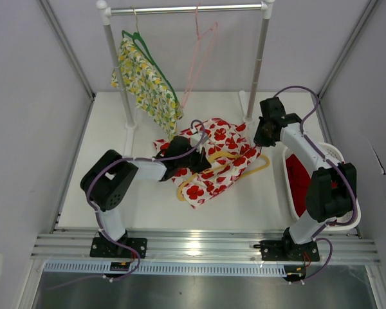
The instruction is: Place the skirt on the hanger
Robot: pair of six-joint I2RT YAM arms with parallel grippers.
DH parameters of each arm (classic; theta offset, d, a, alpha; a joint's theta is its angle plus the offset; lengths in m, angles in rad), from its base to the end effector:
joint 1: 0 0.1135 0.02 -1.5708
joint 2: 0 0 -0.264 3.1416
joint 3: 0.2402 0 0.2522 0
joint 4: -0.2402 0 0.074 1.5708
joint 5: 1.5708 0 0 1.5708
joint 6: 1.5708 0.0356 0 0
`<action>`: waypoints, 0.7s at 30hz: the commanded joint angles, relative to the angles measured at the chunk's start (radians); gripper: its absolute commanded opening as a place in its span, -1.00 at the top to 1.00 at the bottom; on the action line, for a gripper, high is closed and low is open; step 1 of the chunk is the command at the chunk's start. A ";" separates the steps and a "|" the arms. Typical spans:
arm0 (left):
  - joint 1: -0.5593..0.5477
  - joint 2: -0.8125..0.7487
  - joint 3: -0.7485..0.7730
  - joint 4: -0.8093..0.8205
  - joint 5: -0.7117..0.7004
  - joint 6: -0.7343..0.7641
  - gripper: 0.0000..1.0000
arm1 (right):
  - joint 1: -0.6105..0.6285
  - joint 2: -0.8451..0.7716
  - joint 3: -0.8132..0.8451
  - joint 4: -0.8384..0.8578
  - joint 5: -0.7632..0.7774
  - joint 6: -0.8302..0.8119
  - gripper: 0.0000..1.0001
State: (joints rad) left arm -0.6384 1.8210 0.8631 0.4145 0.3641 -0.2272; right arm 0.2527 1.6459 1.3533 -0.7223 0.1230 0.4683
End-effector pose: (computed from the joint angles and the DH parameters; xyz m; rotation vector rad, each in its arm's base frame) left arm 0.2873 -0.2290 0.1480 0.6713 2.1021 -0.8862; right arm 0.3394 0.0831 0.2707 0.3223 2.5574 0.1109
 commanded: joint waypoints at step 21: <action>0.016 -0.037 -0.036 -0.108 -0.209 0.072 1.00 | -0.020 -0.205 -0.253 -0.035 0.089 -0.033 0.54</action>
State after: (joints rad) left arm -0.6437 1.7996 0.8497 0.4057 0.2676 -0.2352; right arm 0.2371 1.4899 1.1084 -0.7757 0.1604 0.4530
